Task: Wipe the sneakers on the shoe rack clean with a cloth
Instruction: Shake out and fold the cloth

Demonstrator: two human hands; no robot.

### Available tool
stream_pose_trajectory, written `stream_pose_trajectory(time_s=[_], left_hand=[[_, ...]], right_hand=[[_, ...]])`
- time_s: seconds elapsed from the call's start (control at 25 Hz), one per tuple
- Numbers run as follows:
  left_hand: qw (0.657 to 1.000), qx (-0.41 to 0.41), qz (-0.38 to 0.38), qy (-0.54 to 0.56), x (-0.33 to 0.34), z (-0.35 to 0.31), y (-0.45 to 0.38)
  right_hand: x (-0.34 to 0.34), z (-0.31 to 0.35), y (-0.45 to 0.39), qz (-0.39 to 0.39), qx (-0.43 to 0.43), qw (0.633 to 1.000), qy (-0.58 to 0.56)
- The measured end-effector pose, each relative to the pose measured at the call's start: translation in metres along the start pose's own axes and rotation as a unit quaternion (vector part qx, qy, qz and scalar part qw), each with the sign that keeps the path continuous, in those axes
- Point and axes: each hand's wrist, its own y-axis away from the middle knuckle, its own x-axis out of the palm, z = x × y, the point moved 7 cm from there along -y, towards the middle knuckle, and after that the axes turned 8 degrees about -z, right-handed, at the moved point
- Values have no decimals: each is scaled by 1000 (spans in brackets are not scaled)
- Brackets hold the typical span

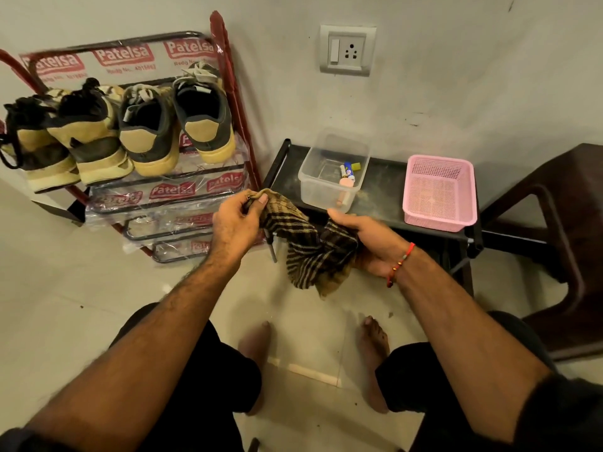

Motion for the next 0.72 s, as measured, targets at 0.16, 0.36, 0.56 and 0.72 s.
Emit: stream_pose_trajectory(time_s=[0.16, 0.36, 0.56, 0.72], left_hand=[[996, -42, -56, 63, -11, 3, 1], [996, 71, 33, 38, 13, -31, 24], [952, -182, -2, 248, -2, 12, 7], [885, -330, 23, 328, 6, 53, 10]], right_hand=[[-17, 3, -11, -81, -22, 993, -86], [-5, -15, -13, -66, 8, 995, -81], [-17, 4, -7, -98, -33, 989, -105], [-12, 12, -2, -91, -45, 986, -134]])
